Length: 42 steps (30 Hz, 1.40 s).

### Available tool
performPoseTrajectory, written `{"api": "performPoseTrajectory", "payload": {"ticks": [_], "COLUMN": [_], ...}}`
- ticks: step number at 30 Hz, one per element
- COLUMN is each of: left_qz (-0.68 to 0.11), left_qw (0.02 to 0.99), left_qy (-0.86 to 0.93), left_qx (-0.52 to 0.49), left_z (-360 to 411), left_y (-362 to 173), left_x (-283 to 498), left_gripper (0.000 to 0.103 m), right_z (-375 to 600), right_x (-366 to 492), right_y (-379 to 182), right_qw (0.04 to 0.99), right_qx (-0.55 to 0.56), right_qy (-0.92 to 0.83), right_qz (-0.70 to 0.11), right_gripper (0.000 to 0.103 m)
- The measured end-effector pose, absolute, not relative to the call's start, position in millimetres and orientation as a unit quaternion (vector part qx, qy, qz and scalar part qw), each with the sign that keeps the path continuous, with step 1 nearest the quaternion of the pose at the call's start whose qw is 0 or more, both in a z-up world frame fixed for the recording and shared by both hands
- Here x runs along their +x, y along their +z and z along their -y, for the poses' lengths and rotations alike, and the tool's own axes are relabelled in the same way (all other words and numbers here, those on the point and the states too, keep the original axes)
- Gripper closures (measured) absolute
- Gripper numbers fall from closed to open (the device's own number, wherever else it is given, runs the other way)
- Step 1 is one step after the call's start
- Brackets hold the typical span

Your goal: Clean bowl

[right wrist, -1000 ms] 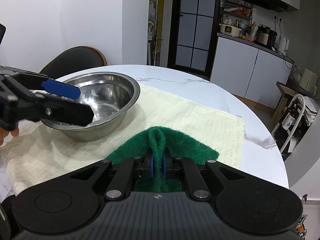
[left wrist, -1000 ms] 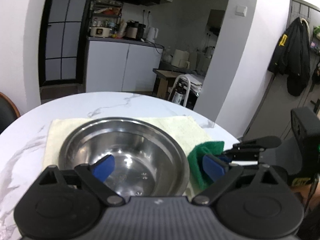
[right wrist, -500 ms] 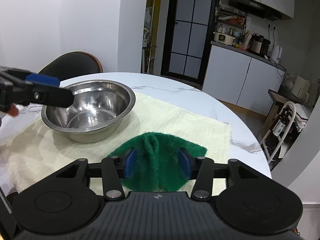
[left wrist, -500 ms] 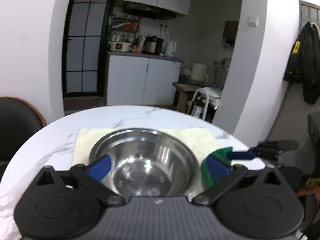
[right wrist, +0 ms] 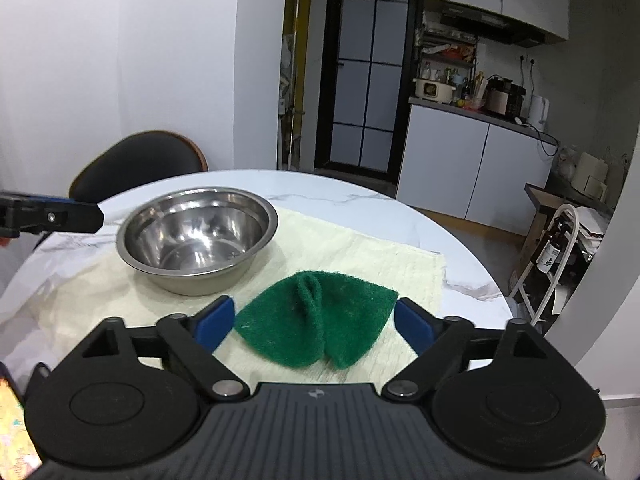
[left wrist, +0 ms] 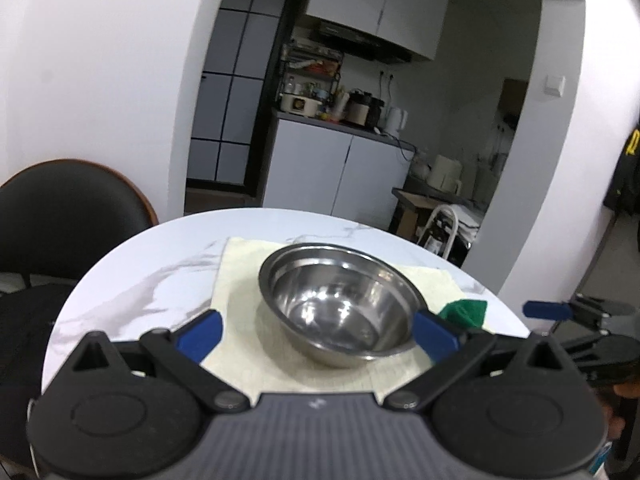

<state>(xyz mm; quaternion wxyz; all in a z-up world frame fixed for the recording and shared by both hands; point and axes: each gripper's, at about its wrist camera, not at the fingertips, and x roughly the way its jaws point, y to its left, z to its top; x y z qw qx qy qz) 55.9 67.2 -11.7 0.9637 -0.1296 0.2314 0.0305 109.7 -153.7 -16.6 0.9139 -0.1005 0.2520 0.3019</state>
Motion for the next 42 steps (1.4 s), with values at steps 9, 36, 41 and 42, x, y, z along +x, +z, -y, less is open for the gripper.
{"api": "performPoseTrajectory", "payload": {"ticks": [9,36,41,42], "left_qz": [-0.218,-0.240,-0.250,-0.254], "left_qw": [0.972,0.969,0.967,0.966], "left_qy": [0.034,0.024,0.025,0.024], "left_qx": [-0.081,-0.049,-0.036,-0.036], "left_z": [-60.7,-40.4,-35.7,-35.4], "left_y": [-11.6,-13.3,-17.6,-18.6], "left_x": [50.2,50.1,52.7,53.2], "left_gripper": [0.000,0.000,0.000,0.000], "right_z": [171.8,159.3,160.1,160.1], "right_x": [87.4,92.1,92.3,92.3], "right_y": [-15.0,-26.6,-27.6,-28.0], "right_qw": [0.937,0.920,0.919,0.918], "right_qx": [-0.077,-0.090,-0.092,-0.092], "right_qy": [0.265,0.279,0.281,0.281], "right_qz": [-0.212,-0.260,-0.263,-0.264], "right_gripper": [0.000,0.000,0.000,0.000]}}
